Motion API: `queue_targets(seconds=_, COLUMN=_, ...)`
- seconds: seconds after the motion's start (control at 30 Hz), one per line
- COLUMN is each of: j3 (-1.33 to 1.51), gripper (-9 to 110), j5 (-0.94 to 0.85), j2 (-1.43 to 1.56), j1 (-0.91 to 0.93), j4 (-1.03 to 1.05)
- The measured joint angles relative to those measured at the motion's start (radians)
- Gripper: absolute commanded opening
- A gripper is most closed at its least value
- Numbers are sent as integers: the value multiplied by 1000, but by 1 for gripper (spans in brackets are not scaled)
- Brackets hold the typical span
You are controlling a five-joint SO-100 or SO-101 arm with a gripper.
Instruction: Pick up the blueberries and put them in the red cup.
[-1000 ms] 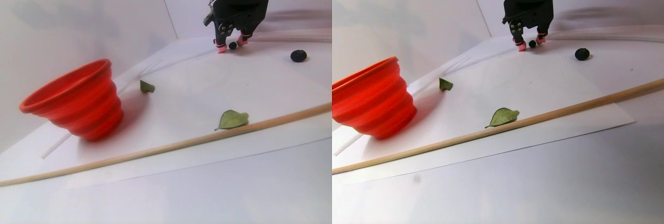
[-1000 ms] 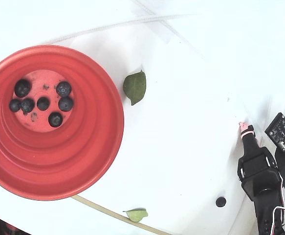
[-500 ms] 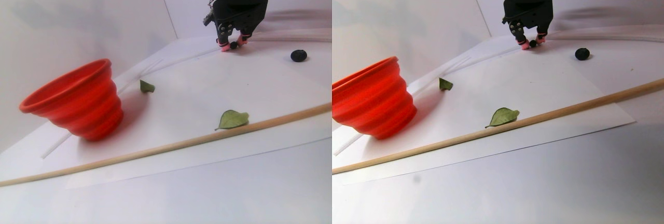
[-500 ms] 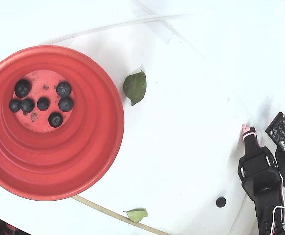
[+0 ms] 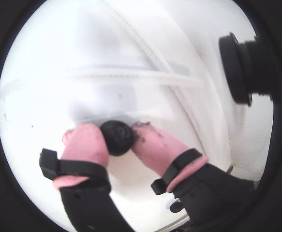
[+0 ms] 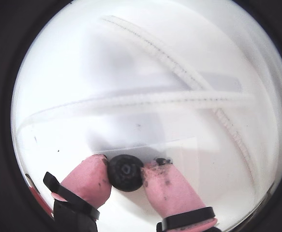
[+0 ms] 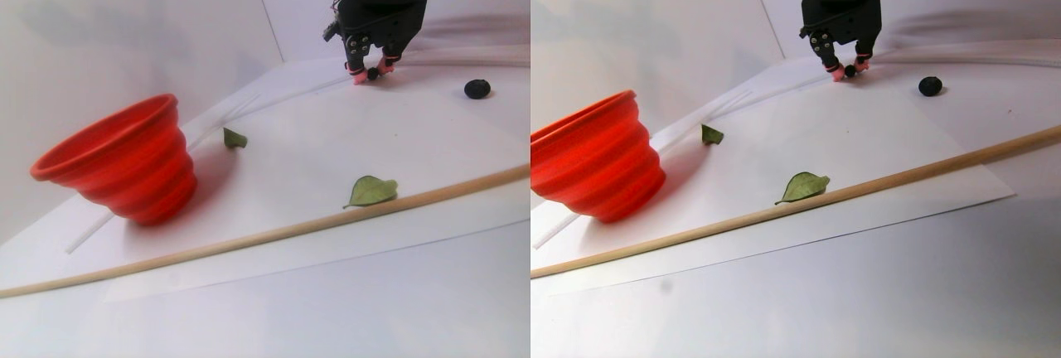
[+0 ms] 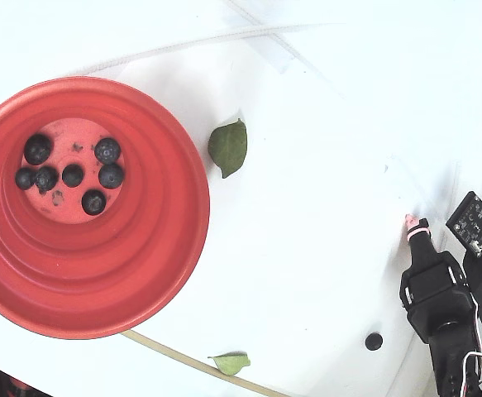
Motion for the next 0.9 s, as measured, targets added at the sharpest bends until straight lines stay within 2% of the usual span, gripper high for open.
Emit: queue_targets(seconds=0.9, j3=117, gripper=11, j5=37, j2=279, j1=-95, j4=255)
